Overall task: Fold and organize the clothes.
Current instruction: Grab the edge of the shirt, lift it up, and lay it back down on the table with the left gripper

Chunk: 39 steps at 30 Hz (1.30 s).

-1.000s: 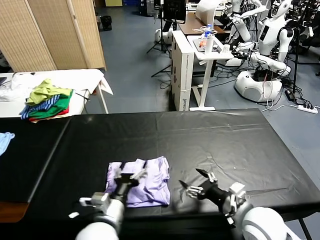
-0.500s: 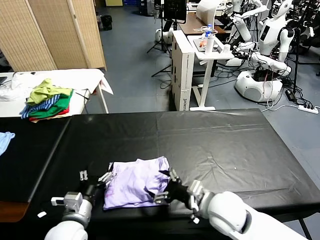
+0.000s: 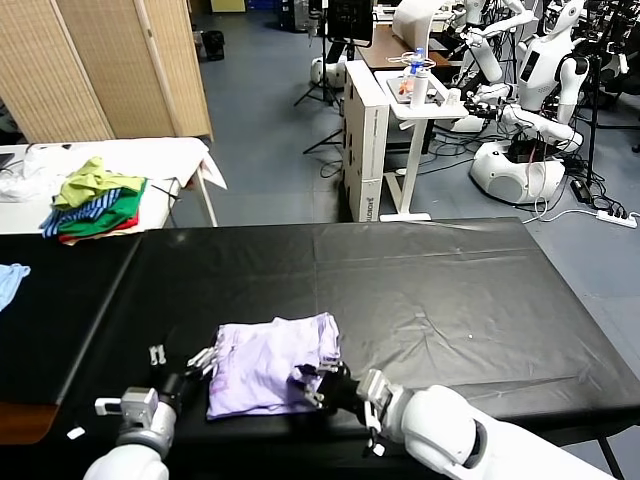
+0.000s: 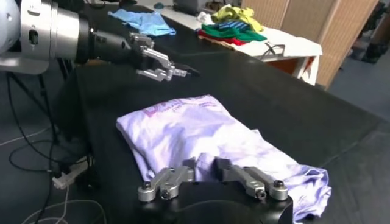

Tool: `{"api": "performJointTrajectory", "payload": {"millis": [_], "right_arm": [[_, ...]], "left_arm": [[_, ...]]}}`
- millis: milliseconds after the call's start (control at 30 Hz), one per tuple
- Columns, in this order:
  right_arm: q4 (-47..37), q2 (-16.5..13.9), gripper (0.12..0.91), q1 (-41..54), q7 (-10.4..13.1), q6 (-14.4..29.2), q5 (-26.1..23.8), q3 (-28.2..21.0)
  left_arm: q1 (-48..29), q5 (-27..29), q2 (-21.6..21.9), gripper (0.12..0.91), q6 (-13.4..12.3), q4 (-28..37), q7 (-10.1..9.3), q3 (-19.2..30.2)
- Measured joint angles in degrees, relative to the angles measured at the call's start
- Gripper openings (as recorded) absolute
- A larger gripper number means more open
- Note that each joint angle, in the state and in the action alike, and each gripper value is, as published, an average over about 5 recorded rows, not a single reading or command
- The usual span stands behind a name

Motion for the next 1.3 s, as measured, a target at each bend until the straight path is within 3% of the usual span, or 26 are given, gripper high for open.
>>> {"api": "performJointTrajectory", "payload": {"millis": [267,367,667,800,1100,1300], "right_arm": [[3.56,-2.91,0.149,-6.14,1.77,-1.32,0.83,6.04],[5.25,-3.98,0.202,-9.55,2.38,-2.53,1.7,8.71],[10.13,-4.98,0.719,-20.53,5.99,-5.89,5.71,17.48],[12.17,-3.77,0.878,-25.86,6.19,-5.56,5.75,22.8],[13.68,2.23,0.907,-37.34,6.19,-3.88,7.17,36.42],[13.78,4.91,0.907,-40.25,6.41,-3.61,7.36,41.3]], "left_arm": [[0.23,0.57,-0.77,0.907,-0.32,0.12,-0.12,0.0],[0.51,1.0,-1.37,0.907,-0.69,0.45,-0.09,-0.01],[1.76,1.99,-4.05,0.907,-2.4,1.67,0.62,-0.2],[2.32,0.87,-5.96,0.907,-3.43,1.89,1.41,-0.26],[2.65,-5.29,-11.44,0.907,-5.03,2.3,3.07,-0.67],[2.43,-6.89,-14.42,0.907,-5.08,3.51,3.88,-0.25]]}}
